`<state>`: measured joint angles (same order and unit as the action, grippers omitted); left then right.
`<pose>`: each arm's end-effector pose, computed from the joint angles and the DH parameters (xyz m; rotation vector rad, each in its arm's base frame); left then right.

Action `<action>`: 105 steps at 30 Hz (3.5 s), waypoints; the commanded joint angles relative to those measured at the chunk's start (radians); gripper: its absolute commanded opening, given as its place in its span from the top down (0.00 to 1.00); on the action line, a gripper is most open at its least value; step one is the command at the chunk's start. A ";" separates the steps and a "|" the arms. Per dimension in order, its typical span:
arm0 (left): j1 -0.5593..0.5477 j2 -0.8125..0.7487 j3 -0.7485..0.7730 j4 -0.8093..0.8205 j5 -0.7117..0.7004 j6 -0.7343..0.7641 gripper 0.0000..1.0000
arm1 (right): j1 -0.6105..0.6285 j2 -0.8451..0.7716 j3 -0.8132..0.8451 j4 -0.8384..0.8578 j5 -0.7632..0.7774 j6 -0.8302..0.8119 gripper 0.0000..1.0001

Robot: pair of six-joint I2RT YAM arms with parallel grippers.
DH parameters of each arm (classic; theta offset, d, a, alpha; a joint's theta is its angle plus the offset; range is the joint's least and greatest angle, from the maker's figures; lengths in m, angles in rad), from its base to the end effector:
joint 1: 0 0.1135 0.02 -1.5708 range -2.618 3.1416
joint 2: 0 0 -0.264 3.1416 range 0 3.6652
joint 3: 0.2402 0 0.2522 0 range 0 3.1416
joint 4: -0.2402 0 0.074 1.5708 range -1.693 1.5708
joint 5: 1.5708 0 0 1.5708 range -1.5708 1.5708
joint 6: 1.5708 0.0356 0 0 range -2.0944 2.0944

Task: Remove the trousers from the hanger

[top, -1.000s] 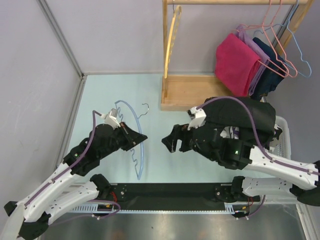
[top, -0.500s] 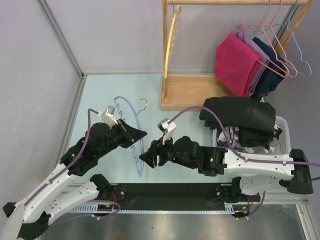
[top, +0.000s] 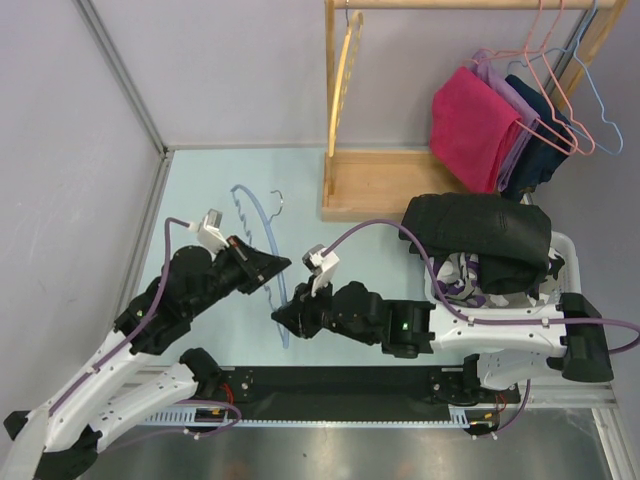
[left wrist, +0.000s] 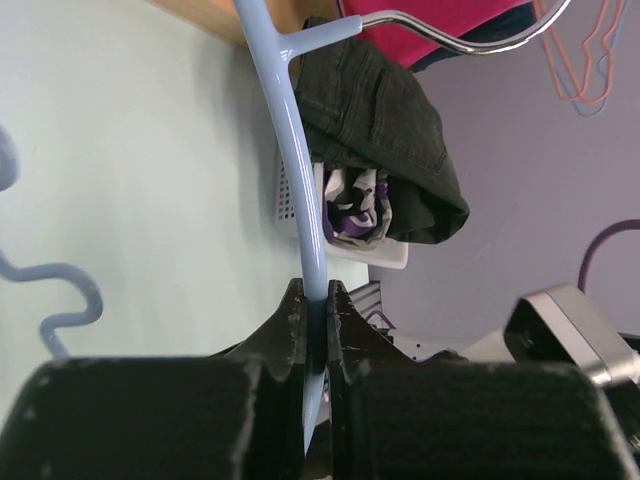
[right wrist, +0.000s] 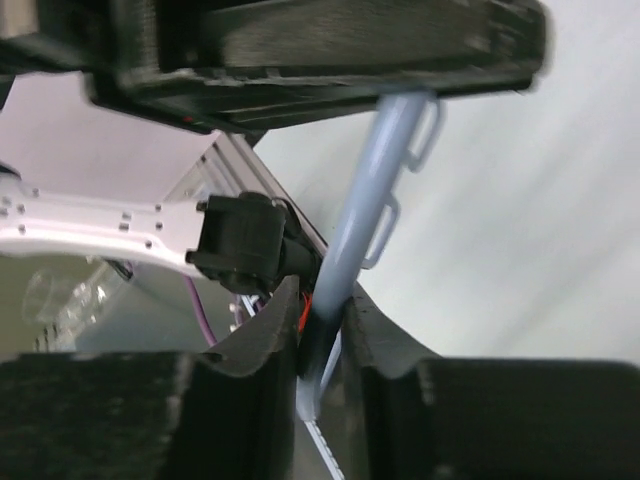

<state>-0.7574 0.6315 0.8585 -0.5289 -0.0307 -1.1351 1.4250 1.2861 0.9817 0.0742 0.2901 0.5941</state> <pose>0.1001 -0.0931 0.3504 -0.4134 2.0380 -1.2228 0.0541 0.2981 0.3260 -0.5777 1.8664 1.1516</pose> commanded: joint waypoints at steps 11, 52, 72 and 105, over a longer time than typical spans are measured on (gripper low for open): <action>0.006 -0.072 -0.050 0.136 0.058 -0.029 0.58 | 0.028 0.001 0.000 0.039 0.133 0.099 1.00; 0.006 -0.210 -0.042 -0.059 -0.054 0.149 0.22 | -0.072 -0.637 -0.166 -0.198 0.623 0.020 1.00; 0.006 -0.223 -0.035 -0.102 -0.014 0.262 0.16 | -0.732 -0.232 0.336 -0.045 -0.097 -0.197 1.00; 0.006 -0.239 -0.018 -0.163 -0.026 0.363 0.15 | -0.900 0.162 0.586 0.067 -0.263 -0.149 1.00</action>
<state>-0.7513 0.3981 0.8162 -0.7021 -0.0677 -0.7998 0.5213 1.4834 1.6119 0.0498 0.0528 0.4194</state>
